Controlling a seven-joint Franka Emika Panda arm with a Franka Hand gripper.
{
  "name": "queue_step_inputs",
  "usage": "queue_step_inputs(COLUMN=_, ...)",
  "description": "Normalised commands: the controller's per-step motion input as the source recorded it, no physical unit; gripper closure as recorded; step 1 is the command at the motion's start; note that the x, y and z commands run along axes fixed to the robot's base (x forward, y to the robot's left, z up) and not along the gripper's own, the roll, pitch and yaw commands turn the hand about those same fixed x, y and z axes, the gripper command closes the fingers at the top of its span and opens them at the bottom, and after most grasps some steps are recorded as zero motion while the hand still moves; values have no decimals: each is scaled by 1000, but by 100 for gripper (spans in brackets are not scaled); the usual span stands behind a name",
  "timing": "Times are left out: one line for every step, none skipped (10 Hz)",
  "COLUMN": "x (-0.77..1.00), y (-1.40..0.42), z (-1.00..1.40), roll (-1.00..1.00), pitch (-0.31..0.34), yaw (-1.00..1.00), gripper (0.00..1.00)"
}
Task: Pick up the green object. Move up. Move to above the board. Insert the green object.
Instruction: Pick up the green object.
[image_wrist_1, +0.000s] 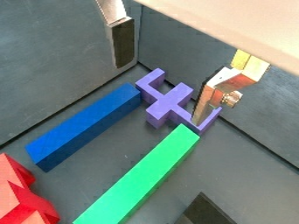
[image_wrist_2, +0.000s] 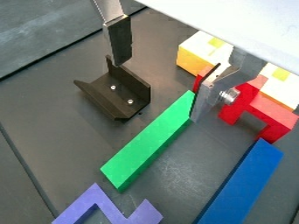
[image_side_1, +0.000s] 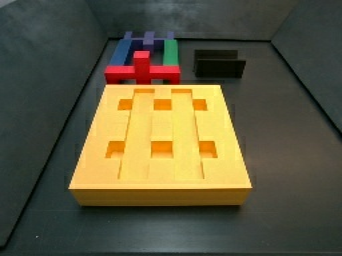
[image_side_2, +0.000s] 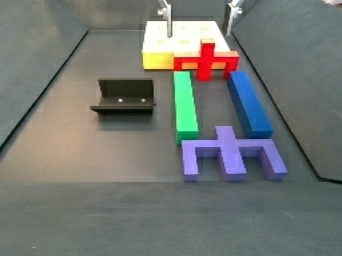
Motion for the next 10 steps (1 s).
queue_step_inputs(x=0, y=0, z=0, roll=0, pitch=-16, yaw=0, gripper=0)
queue_step_inputs(x=0, y=0, z=-20, roll=0, pitch=0, yaw=0, gripper=0)
queue_step_inputs(x=0, y=-46, z=0, roll=0, pitch=0, yaw=0, gripper=0)
queue_step_inputs(x=0, y=-17, z=-6, roll=-19, pitch=0, yaw=0, gripper=0)
queue_step_inputs(x=0, y=-151, z=-211, roll=-111, pitch=-104, yaw=0, gripper=0)
queue_step_inputs(x=209, y=-109, z=-620, roll=-230, pitch=-139, yaw=0, gripper=0)
queue_step_inputs(x=589, y=-171, z=-857, roll=-123, pitch=-26, yaw=-66, gripper=0)
queue_step_inputs(x=471, y=-129, z=-974, roll=-71, pitch=-27, yaw=-23, gripper=0)
queue_step_inputs(x=254, y=-74, z=-1000, roll=-41, pitch=-59, yaw=0, gripper=0)
queue_step_inputs(x=237, y=-89, z=-1000, roll=-40, pitch=-64, yaw=0, gripper=0)
